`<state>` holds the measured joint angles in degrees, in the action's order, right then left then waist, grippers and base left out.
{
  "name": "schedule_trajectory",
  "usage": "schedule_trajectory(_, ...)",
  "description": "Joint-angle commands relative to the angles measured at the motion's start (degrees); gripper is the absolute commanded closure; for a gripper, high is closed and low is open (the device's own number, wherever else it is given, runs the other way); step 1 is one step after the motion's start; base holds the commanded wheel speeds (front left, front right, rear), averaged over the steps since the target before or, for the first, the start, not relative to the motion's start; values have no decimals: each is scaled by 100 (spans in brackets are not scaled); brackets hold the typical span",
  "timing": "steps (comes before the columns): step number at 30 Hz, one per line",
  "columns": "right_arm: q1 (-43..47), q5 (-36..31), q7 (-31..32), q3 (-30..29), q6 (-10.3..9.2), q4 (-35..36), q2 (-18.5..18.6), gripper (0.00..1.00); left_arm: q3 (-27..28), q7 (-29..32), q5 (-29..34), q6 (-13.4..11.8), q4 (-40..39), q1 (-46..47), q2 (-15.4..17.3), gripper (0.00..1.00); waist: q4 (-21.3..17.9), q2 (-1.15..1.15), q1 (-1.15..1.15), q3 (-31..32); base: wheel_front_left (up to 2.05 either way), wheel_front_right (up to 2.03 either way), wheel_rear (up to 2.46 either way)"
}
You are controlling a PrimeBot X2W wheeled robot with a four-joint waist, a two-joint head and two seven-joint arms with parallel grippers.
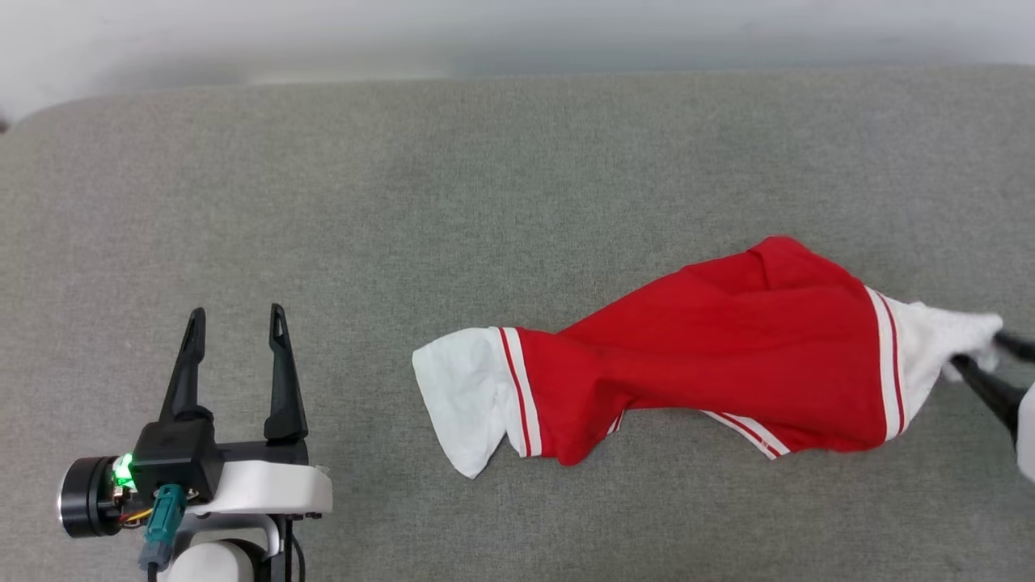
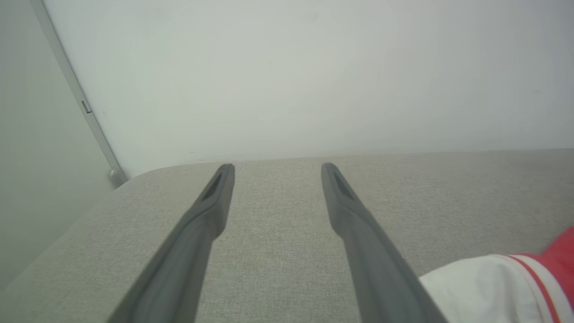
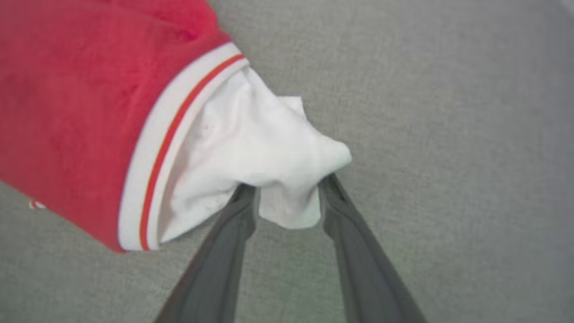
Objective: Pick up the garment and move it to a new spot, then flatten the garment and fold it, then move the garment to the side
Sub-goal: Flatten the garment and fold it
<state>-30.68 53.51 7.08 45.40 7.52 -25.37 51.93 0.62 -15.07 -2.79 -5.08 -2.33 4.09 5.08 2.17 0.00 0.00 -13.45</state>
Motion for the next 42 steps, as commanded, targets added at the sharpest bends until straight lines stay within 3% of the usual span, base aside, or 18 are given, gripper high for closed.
schedule_trajectory(1,43,-75,-136,-105,-6,6,-24,0,24,-14,13,11,21,34,45,0,-12,0,0,110,0,0,0)
schedule_trajectory(9,338,-1117,-1492,-1490,-6,218,-417,0,49,-14,56,398,243,355,469,0,-79,0,0,398,0,0,0)
schedule_trajectory(12,590,-1615,-1702,-2113,-6,399,-721,0,-30,59,59,659,378,700,720,0,-93,0,0,429,0,0,0)
schedule_trajectory(16,1024,-2286,-1611,-2838,-6,845,-1174,0,-263,685,-6,1019,465,1245,1070,0,-112,0,0,425,0,0,0)
schedule_trajectory(17,1537,-2998,-1212,-3558,-6,1634,-1710,0,-835,1862,-431,1228,482,2001,1519,0,-157,0,0,347,0,0,0)
schedule_trajectory(29,2081,-3729,-478,-4193,-6,2997,-2376,0,-3826,5139,-3465,1246,-405,3322,3243,0,-295,0,0,108,0,0,0)
schedule_trajectory(35,2075,-3803,-384,-4210,-6,3206,-2498,0,-4976,5877,-4195,1247,-665,3693,3669,0,-394,0,0,-77,0,0,0)
schedule_trajectory(42,1862,-3803,-371,-4150,-6,3300,-2549,0,-6002,5902,-4346,1248,-428,3908,3863,0,-548,0,0,-410,0,0,0)
